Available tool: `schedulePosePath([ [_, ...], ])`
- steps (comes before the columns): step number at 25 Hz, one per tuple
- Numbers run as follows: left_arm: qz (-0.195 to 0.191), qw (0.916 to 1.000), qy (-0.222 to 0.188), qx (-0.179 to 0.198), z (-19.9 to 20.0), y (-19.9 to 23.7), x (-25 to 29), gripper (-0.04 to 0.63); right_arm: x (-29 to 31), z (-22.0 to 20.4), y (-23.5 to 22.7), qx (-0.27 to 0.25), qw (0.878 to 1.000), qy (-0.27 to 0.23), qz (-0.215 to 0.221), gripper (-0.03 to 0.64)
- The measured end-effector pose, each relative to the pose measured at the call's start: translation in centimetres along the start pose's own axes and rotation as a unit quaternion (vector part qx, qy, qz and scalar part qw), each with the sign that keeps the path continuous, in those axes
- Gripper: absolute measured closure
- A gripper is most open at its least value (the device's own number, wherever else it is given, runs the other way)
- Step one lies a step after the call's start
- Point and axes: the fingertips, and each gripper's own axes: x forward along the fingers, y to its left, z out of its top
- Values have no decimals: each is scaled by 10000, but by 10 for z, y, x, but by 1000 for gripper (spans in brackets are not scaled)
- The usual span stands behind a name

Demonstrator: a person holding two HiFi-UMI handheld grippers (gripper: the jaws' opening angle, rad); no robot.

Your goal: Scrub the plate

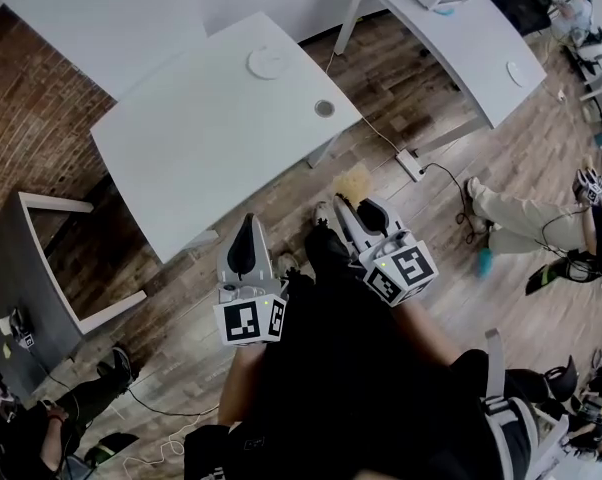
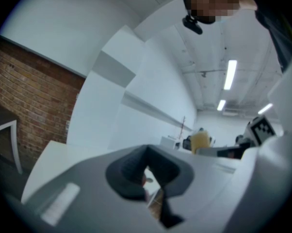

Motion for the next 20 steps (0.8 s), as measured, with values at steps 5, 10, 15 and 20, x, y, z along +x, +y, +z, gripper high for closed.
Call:
schedulePosePath([
  [5,-5,10000,-8,21,2,-1,23,598,16,5,-15,11,10000,-15,23,543],
  [10,-10,10000,29,12,1,-2,50,598,31,10,-33,10,10000,24,43,543],
  [15,-26,9999,98,7,1,-5,86,598,51,17,-58,56,9999,79,83,543],
  [20,-24,9999,139,10,2,-7,124,598,75,26,-83,40,9998,89,175,543],
])
